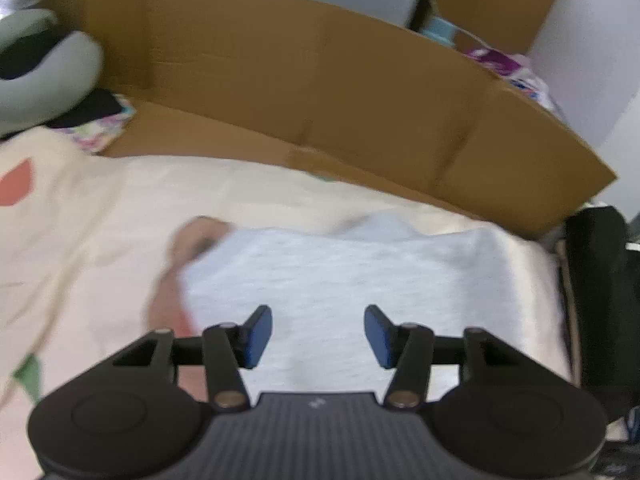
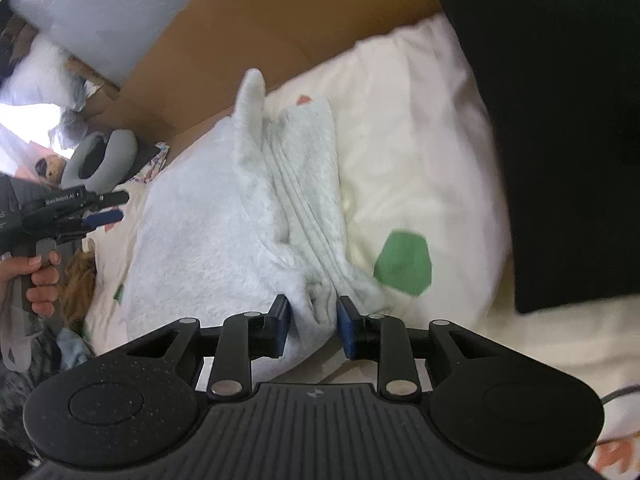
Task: Fold clothes
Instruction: 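Open the left gripper and lower the sweatshirt onto the sheet with the right gripper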
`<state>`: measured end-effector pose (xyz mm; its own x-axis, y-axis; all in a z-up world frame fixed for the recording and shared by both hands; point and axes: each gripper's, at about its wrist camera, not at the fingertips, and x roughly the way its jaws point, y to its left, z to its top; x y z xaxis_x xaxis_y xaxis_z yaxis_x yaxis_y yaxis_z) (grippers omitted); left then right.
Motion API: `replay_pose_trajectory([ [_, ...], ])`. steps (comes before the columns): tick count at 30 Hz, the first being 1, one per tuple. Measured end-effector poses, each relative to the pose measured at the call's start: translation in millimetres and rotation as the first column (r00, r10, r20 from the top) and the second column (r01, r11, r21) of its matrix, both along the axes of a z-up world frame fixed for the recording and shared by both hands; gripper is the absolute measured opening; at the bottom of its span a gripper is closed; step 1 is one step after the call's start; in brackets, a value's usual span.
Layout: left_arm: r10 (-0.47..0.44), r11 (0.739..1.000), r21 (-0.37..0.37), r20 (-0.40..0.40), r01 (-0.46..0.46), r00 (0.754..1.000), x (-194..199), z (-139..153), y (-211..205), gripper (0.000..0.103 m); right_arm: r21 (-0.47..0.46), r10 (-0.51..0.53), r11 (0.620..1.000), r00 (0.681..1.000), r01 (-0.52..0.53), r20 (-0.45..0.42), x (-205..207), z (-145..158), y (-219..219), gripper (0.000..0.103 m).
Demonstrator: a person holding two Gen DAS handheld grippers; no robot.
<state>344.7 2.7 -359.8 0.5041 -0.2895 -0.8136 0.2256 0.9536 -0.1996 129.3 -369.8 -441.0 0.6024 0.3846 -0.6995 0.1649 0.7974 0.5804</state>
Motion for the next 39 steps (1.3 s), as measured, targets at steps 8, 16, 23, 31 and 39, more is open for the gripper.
replay_pose_trajectory([
  [8, 0.089, 0.994, -0.058, -0.035, -0.091, 0.995, 4, -30, 36, 0.057, -0.101, 0.011, 0.995, 0.998, -0.005, 0.06, 28, 28, 2, 0.038],
  [16, 0.104, 0.985, -0.139, -0.032, -0.107, 0.994, -8, -53, 43, 0.057, -0.206, 0.146, 0.97, 0.986, -0.127, 0.079, 87, 39, 37, 0.044],
  [23, 0.115, 0.976, -0.183, -0.038, -0.12, 0.993, -24, -56, 46, 0.057, -0.273, 0.2, 0.946, 0.977, -0.173, 0.074, 126, 37, 61, 0.045],
  [31, 0.153, 0.965, -0.209, -0.056, -0.161, 0.987, -22, -68, 43, 0.057, -0.343, 0.217, 0.921, 0.975, -0.186, 0.054, 155, 32, 71, 0.041],
  [39, 0.151, 0.96, -0.231, -0.041, -0.156, 0.988, -24, -70, 45, 0.057, -0.281, 0.188, 0.945, 0.98, -0.164, 0.061, 167, 28, 43, 0.003],
])
